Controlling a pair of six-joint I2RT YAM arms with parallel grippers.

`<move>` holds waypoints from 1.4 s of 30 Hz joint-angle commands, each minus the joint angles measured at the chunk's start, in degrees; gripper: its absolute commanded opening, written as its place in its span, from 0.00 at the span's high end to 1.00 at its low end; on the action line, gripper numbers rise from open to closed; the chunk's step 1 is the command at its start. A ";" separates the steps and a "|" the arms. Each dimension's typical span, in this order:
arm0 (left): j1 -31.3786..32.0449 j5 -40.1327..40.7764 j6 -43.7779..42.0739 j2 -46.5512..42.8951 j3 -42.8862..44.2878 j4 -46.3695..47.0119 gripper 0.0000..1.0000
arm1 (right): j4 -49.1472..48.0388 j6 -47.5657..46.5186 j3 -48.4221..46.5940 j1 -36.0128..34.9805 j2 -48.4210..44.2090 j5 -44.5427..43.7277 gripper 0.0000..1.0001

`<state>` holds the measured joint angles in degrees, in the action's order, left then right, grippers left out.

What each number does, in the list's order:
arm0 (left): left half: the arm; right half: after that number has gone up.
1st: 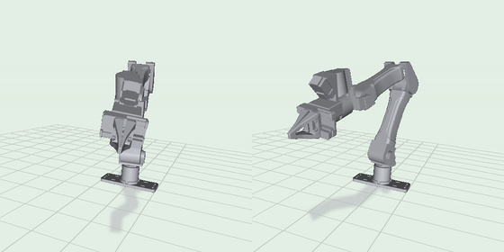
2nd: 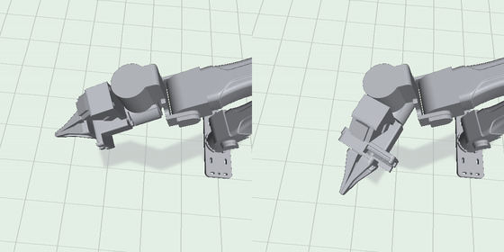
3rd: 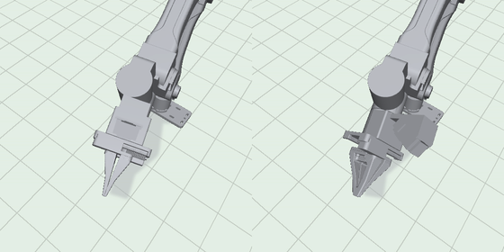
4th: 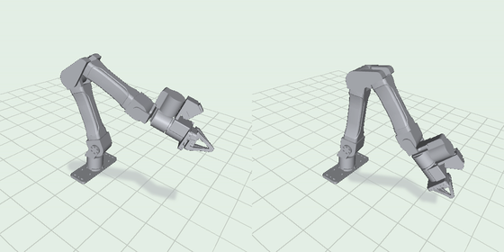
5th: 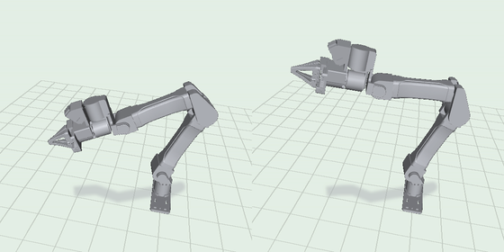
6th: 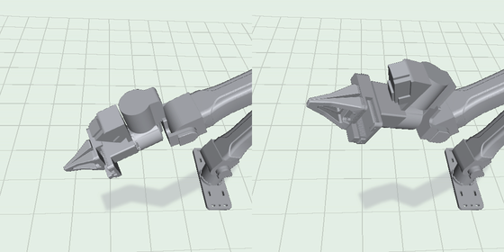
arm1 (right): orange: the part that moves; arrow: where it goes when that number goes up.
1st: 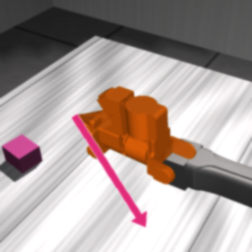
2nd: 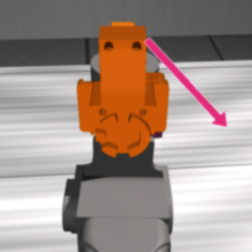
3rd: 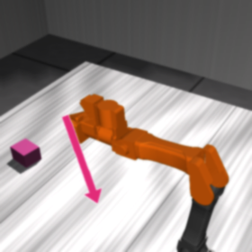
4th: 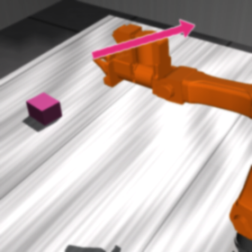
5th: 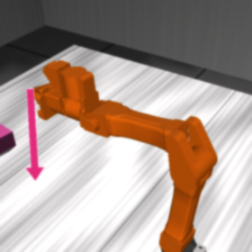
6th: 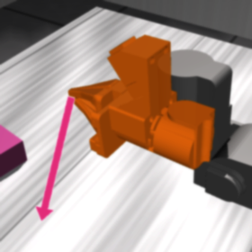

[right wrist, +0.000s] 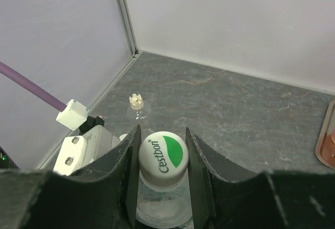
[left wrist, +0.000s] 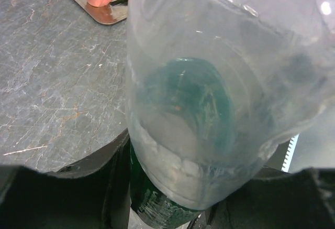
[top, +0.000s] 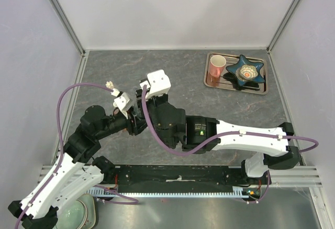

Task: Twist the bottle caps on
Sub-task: Screw the bottle cap onto the plastic bottle.

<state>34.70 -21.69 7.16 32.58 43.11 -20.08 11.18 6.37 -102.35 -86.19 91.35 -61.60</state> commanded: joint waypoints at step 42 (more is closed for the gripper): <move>-2.62 -45.72 13.85 -1.55 -4.09 26.58 0.98 | -8.35 14.09 -12.00 26.87 -1.44 123.83 0.29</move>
<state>32.23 -64.49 18.65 31.24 38.92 3.86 10.72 15.11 -111.59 -59.75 88.99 54.48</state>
